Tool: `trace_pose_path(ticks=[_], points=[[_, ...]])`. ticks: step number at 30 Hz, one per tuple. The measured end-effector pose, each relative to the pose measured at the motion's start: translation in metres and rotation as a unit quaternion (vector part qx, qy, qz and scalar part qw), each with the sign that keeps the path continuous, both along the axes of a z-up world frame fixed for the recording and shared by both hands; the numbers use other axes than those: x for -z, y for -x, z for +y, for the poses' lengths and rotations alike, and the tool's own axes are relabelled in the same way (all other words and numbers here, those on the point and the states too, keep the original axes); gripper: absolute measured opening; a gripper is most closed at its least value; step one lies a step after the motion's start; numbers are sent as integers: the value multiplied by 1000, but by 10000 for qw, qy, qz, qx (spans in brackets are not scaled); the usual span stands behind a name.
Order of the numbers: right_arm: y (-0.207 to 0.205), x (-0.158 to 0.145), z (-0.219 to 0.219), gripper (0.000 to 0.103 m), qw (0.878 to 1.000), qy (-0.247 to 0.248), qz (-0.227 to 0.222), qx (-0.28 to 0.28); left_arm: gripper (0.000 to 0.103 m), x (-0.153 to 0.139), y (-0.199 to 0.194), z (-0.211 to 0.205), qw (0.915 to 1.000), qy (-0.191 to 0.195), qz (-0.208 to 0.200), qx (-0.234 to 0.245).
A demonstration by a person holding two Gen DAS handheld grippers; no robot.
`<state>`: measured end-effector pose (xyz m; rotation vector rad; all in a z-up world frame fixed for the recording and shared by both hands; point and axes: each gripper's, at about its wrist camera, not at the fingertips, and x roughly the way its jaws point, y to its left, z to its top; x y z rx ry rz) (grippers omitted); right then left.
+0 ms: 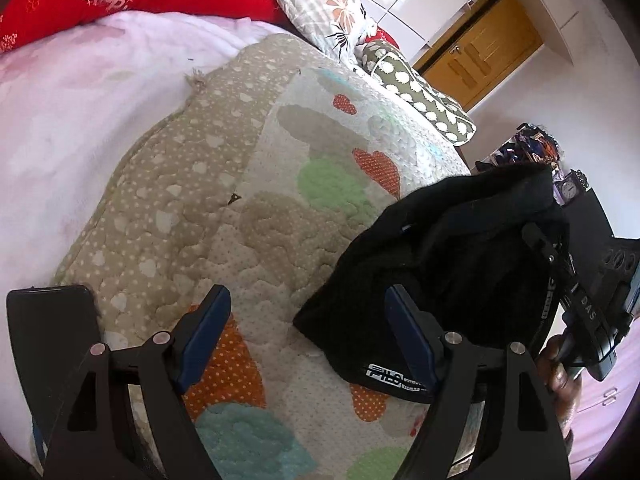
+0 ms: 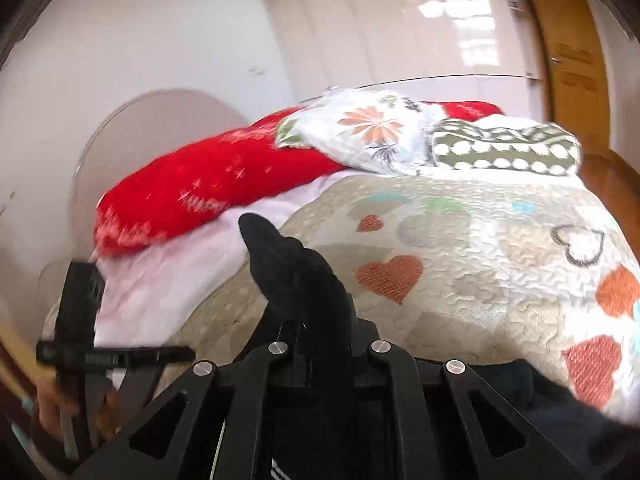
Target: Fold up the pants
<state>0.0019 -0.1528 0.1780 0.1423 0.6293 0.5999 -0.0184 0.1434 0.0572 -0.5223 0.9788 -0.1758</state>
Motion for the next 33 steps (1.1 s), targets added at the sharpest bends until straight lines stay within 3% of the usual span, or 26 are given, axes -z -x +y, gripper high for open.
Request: trace_pose_path(ticks=[5, 9, 11, 13, 14, 15, 17, 20, 23, 27, 29, 31, 33], points=[[21, 54, 79, 10, 9928, 725, 376, -871, 79, -1, 2, 6, 9999, 31, -40, -102], [29, 89, 99, 16, 9859, 985, 745, -1132, 79, -5, 3, 9, 9999, 68, -111, -110], [28, 94, 92, 18, 9854, 824, 905, -1184, 83, -7, 2, 6, 9997, 146, -182, -25], [27, 89, 77, 38, 9844, 505, 1128, -1254, 84, -9, 2, -3, 9994, 165, -275, 142], [28, 84, 69, 55, 9839, 363, 1236, -1241, 84, -9, 1, -9, 9993, 132, -289, 205], [31, 78, 61, 63, 9840, 291, 1263, -1226, 84, -8, -1, -14, 9992, 90, -282, 249], [43, 62, 36, 63, 9868, 305, 1042, -1198, 84, -1, -7, -25, 9993, -46, -181, 322], [58, 53, -13, 65, 9924, 614, 779, -723, 84, 14, -15, -41, 9989, -139, 20, 446], [66, 56, -82, 65, 9939, 652, 888, 80, 84, 38, -24, -61, 9971, -317, 401, 563], [84, 58, -190, 65, 9849, 308, 1074, 1319, 82, 43, -21, -91, 9924, -1095, 78, 554], [96, 59, -242, 66, 9728, 249, 1148, 1995, 57, 43, -18, -92, 9931, -1050, 6, 522], [106, 63, -289, 66, 9582, 115, 1240, 2577, 38, 40, -13, -84, 9961, -631, -24, 614], [116, 67, -319, 66, 9465, -126, 1315, 2943, 35, 38, -7, -80, 9968, -515, -38, 616]])
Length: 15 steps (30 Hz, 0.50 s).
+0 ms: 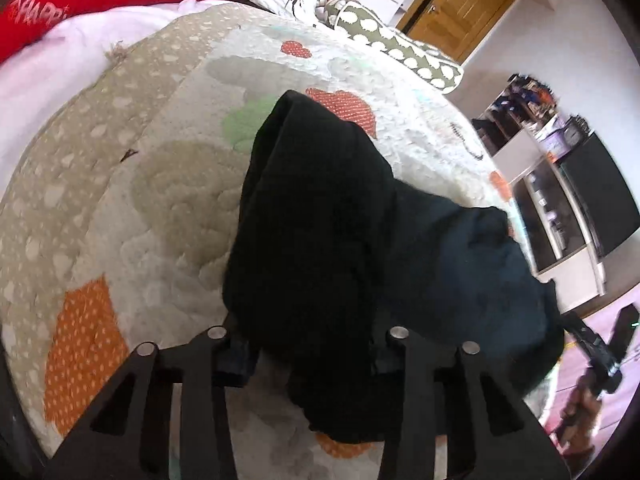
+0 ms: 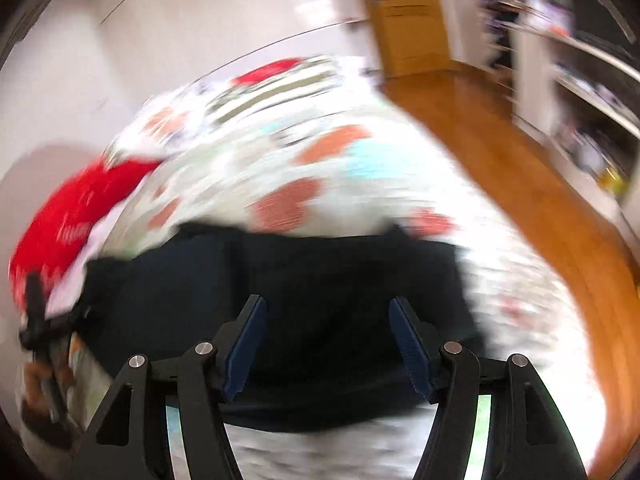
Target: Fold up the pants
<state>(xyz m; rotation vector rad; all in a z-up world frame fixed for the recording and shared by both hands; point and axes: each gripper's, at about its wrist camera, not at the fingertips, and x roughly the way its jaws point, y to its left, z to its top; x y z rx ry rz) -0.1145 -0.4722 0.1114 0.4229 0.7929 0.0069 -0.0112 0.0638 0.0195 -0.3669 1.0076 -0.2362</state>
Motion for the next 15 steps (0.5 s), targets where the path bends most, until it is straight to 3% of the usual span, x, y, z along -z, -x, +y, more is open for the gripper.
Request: trace_pose_path(ticks=[4, 9, 13, 14, 15], points=[[12, 9, -37, 68, 9989, -247, 57, 398, 33, -11, 21, 8, 9998, 123, -80, -111], [4, 18, -35, 68, 9991, -388, 2, 184, 34, 4, 22, 8, 9996, -56, 171, -232], [-15, 23, -15, 67, 9998, -193, 91, -64, 36, 3, 23, 5, 9994, -155, 127, -279], [-22, 26, -12, 62, 9997, -156, 132, -165, 36, 3, 23, 5, 9993, -147, 150, -299], [-26, 27, -9, 41, 9995, -123, 137, -242, 37, 3, 23, 5, 9993, -140, 160, -320]])
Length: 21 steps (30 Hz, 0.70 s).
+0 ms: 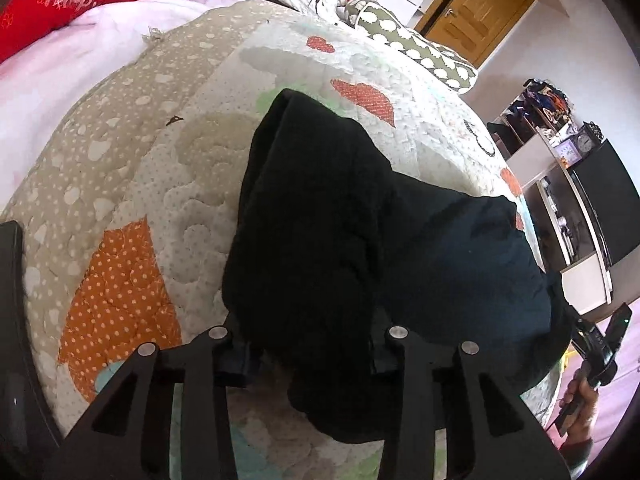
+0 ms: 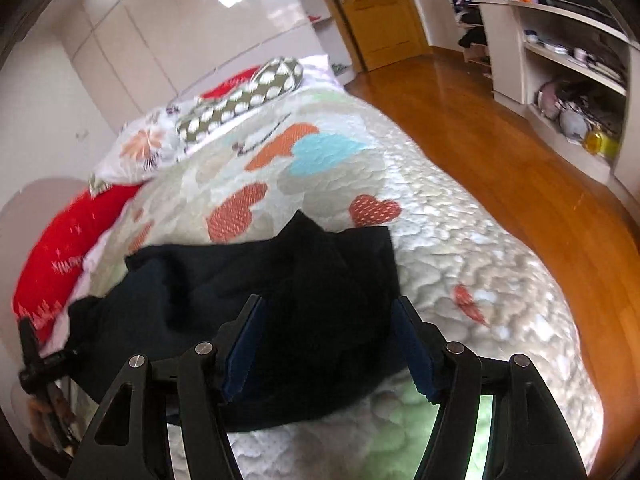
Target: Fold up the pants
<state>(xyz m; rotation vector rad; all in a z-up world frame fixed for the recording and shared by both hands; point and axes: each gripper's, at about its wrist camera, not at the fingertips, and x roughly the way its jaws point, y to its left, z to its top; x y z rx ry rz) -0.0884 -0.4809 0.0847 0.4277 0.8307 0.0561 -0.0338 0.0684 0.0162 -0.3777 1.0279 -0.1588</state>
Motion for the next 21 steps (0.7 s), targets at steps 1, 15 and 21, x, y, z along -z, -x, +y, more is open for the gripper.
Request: trace_pose_path(ticks=[1, 15, 21], points=[[-3, -1, 2, 26, 10000, 74, -1, -52, 37, 0, 0, 0, 10000, -11, -1, -6], [37, 8, -17, 44, 9984, 392, 180, 359, 47, 4, 1, -7, 9999, -117, -93, 32], [29, -48, -6, 47, 9971, 413, -610, 173, 55, 5, -1, -6, 9999, 6, -125, 65]])
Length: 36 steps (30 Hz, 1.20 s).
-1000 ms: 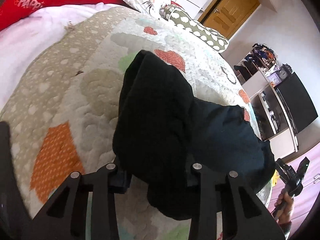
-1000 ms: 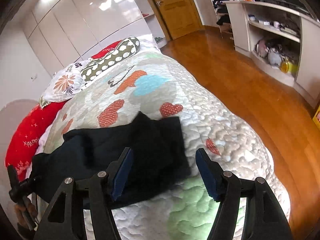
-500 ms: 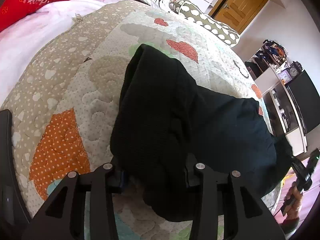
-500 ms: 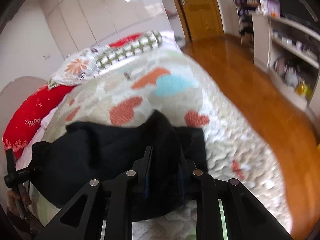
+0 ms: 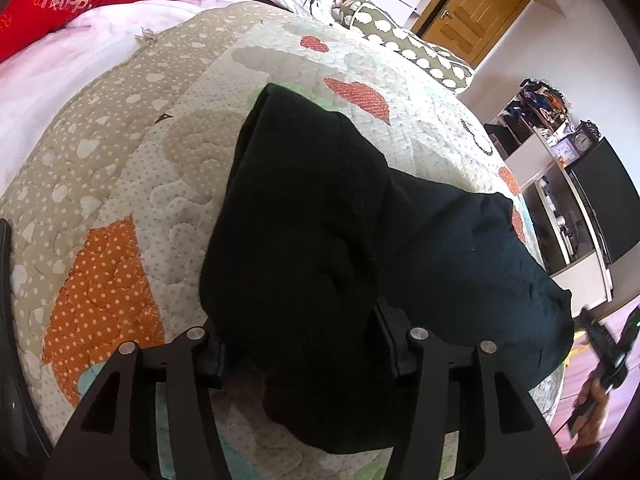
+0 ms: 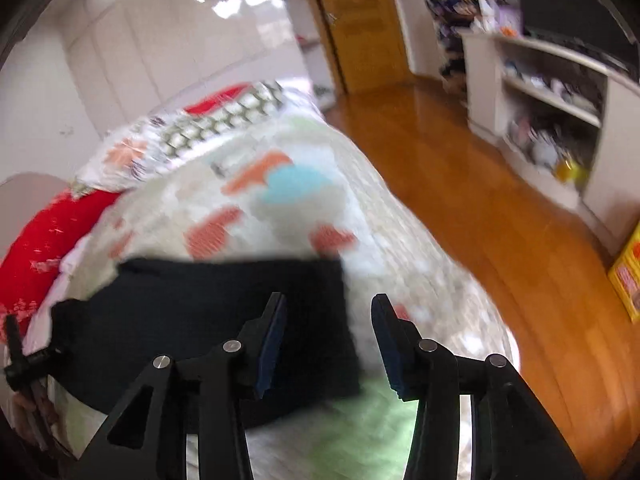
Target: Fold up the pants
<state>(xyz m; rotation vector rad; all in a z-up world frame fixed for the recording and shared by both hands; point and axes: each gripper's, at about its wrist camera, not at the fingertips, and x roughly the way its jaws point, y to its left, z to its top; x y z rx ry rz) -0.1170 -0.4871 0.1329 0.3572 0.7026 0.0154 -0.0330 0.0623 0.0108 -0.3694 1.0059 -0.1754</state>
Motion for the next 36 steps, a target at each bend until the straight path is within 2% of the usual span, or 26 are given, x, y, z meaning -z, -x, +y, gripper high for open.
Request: trace_pose_path(ticks=[3, 7, 12, 15, 17, 19, 22, 25, 27, 30, 32, 33, 34, 36], points=[[-31, -15, 44, 47, 9936, -177, -268, -1082, 68, 0, -1, -5, 9999, 30, -73, 87], [-82, -12, 122, 48, 9698, -36, -341, -2416, 75, 0, -1, -11, 9996, -134, -156, 202], [-128, 17, 186, 49, 9478, 456, 110, -3154, 76, -1, -2, -3, 9996, 191, -110, 156], [-139, 36, 204, 49, 9396, 680, 283, -3343, 76, -2, -5, 3, 9992, 392, -18, 116], [-147, 47, 210, 43, 9353, 875, 471, -3397, 76, -6, -6, 4, 9993, 340, 1, 121], [-149, 48, 208, 0, 9370, 1028, 524, -3298, 76, -10, -6, 6, 9997, 217, -44, 78], [-153, 32, 196, 1, 9464, 783, 314, -3117, 76, -20, -5, 16, 9995, 192, -239, -88], [-162, 24, 199, 1, 9465, 819, 267, -3111, 76, -27, -7, 25, 9988, 241, -360, -223], [-165, 26, 204, 1, 9452, 946, 290, -3112, 76, -29, -8, 26, 9989, 192, -369, -229], [-179, 31, 208, 0, 9520, 1060, 424, -2839, 76, -26, -9, 26, 9988, 193, -351, -264], [-189, 35, 212, 0, 9556, 1311, 444, -2601, 76, -24, -12, 24, 9991, 191, -263, -274], [-192, 39, 212, 0, 9566, 1291, 527, -2557, 76, -24, -12, 22, 9991, 178, -268, -264], [-194, 44, 210, 0, 9577, 1027, 660, -2604, 76, -25, -11, 20, 9992, 145, -297, -226], [-185, 44, 205, 2, 9603, 936, 641, -2548, 76, -29, -9, 18, 9991, 12, -377, -169]])
